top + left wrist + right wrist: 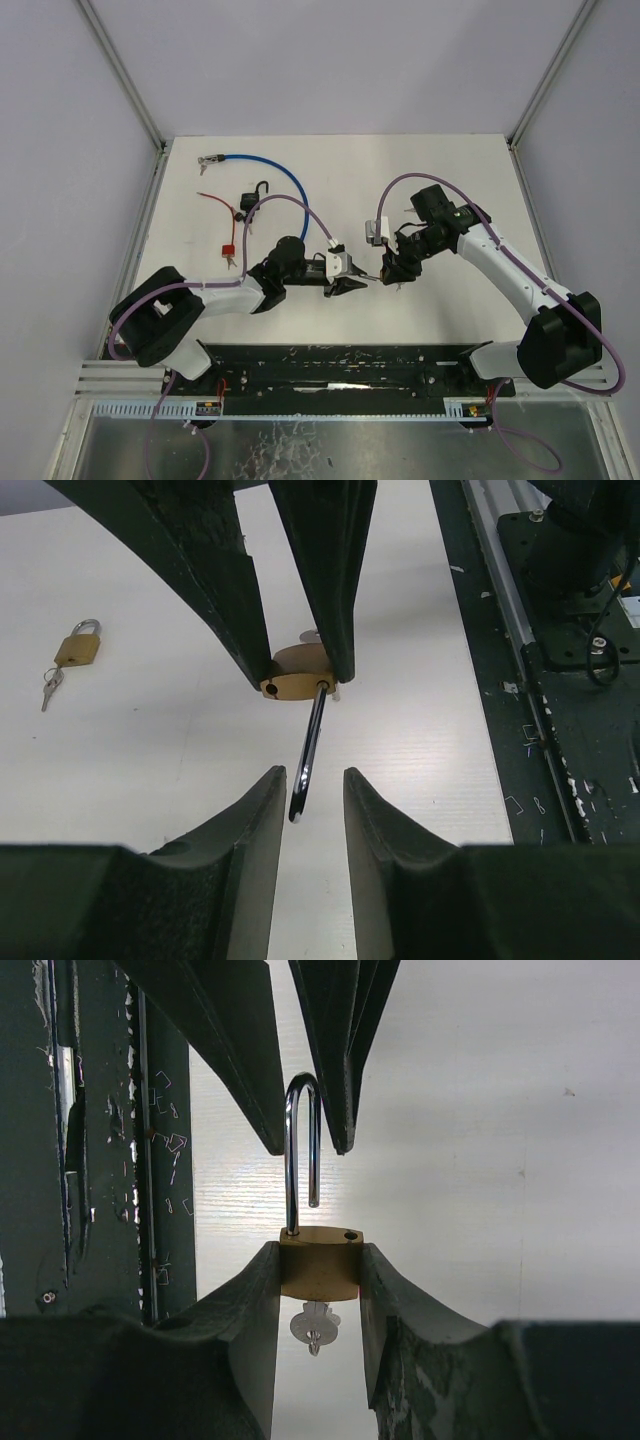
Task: Lock with the key
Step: Pick up the lock from the center of the board.
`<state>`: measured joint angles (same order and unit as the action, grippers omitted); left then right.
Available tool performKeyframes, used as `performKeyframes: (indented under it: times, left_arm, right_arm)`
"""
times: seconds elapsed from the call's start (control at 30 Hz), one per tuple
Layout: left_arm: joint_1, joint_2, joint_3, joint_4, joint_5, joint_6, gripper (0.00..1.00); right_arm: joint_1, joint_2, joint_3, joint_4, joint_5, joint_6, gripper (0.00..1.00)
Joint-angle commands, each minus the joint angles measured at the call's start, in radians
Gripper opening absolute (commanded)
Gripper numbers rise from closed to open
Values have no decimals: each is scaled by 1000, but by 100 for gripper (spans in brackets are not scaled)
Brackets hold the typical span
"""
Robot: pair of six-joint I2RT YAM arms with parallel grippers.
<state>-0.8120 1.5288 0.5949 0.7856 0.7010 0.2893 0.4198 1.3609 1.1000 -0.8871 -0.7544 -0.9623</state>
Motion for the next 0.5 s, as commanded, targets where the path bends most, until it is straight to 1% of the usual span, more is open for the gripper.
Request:
performKeyframes:
  times: [0.0, 0.47]
  left_arm:
    - [-1, 12, 32, 43, 28, -17, 28]
    - [-2, 16, 40, 75, 48, -42, 29]
  right_arm:
    - [3, -7, 1, -13, -51, -16, 0]
    - [3, 5, -2, -13, -51, -15, 0]
